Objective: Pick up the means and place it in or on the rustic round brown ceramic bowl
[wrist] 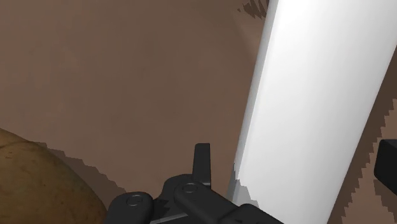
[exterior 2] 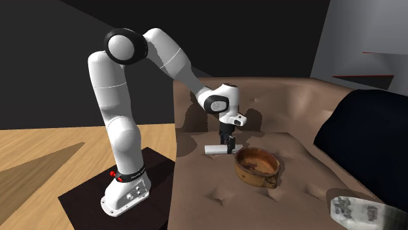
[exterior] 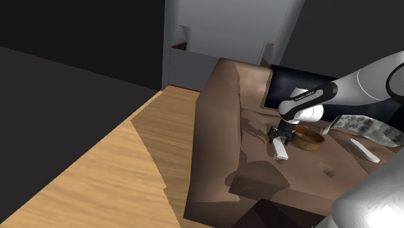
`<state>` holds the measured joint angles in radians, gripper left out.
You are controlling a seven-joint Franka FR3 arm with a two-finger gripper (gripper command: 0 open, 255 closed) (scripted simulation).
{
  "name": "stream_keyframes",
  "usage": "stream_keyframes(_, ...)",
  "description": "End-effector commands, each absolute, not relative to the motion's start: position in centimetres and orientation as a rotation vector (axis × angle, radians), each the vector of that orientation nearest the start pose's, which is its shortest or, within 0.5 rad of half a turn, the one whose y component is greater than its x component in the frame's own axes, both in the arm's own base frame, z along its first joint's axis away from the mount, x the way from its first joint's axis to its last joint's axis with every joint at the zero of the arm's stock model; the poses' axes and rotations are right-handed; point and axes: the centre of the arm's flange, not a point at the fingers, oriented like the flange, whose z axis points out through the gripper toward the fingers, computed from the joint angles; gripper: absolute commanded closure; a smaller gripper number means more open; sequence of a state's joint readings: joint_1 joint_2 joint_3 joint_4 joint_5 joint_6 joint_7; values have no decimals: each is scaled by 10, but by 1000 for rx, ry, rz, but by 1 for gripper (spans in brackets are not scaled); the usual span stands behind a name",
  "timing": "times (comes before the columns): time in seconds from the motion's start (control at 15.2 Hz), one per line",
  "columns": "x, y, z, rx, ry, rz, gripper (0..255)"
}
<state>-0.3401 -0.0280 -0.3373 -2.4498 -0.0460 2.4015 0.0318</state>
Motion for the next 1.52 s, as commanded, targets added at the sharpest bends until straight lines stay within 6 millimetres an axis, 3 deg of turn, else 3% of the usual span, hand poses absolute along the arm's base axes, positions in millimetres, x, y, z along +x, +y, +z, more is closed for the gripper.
stream_keyframes(0.0, 370, -297, 307, -2977, 1044, 43, 0)
stream_keyframes(0.13, 370, -297, 307, -2977, 1044, 43, 0)
stream_keyframes(0.2, 370, -297, 307, -2977, 1044, 43, 255)
stream_keyframes(0.79, 370, -297, 307, -2977, 1044, 43, 255)
stream_keyframes(1.45, 370, -297, 360, -2977, 1044, 43, 255)
